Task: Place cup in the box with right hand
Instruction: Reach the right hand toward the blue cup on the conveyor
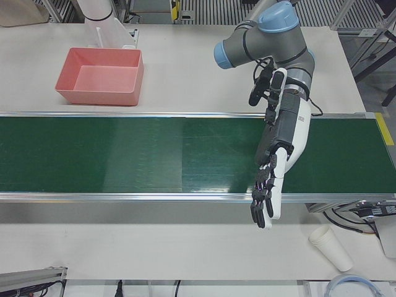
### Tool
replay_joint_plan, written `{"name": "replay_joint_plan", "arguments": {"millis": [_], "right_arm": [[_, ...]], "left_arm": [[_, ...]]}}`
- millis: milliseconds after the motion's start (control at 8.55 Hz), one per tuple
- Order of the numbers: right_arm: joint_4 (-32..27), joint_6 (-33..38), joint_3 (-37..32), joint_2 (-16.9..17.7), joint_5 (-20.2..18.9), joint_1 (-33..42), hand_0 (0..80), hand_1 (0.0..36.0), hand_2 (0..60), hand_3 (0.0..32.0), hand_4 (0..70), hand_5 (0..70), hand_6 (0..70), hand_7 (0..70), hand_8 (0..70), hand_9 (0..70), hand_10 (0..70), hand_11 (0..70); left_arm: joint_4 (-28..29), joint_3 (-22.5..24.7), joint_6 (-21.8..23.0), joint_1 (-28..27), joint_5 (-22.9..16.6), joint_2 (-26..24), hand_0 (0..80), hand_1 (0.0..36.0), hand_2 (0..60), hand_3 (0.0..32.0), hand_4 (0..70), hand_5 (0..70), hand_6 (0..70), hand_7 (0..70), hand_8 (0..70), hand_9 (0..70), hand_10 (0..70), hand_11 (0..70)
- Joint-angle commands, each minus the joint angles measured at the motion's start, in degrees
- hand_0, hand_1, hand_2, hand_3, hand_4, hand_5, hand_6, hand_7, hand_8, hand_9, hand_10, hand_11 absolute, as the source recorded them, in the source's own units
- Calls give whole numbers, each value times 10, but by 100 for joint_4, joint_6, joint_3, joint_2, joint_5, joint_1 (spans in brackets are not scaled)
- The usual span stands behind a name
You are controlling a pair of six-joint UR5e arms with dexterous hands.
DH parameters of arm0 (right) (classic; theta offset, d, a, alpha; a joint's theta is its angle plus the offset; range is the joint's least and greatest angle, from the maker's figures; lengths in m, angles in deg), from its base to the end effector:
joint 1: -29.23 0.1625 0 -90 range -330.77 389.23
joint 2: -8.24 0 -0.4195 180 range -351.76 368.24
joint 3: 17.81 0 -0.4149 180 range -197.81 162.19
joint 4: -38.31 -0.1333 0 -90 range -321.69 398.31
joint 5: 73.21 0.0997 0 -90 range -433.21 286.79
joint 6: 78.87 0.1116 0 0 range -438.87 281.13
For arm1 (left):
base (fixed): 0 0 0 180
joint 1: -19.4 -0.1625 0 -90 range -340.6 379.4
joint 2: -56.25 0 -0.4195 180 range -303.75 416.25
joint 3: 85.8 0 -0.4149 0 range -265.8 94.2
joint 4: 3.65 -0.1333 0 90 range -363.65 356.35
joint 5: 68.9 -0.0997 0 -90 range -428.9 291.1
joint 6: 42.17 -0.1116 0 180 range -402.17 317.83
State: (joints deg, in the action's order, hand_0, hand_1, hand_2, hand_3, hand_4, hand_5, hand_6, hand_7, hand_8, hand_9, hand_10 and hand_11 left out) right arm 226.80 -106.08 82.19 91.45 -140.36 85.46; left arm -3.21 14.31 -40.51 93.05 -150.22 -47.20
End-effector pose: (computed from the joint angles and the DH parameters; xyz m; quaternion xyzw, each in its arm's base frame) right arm -0.1661 -0.5662 0.5430 0.0869 -0.7476 0.6285 0.1962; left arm 0.0302 -0.6364 0.4509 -0.0902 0.8324 -0.5467 0.0065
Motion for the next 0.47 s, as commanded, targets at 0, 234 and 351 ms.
{"name": "replay_joint_plan", "arguments": {"millis": [0,234,351], "right_arm": [[-23,-11,-34,2,114,-24,476,97,29,4,68,34,0,0,0,0,0,0],[3,216,-86,20,458,-94,515,359,600,0,199,121,154,539,180,322,131,223],[3,287,-87,37,458,-112,692,360,600,0,337,247,452,700,700,700,552,700]], "left_arm": [[0,0,0,0,2,0,0,0,0,0,0,0,0,0,0,0,0,0],[0,0,0,0,2,0,0,0,0,0,0,0,0,0,0,0,0,0],[0,0,0,0,2,0,0,0,0,0,0,0,0,0,0,0,0,0]]}}
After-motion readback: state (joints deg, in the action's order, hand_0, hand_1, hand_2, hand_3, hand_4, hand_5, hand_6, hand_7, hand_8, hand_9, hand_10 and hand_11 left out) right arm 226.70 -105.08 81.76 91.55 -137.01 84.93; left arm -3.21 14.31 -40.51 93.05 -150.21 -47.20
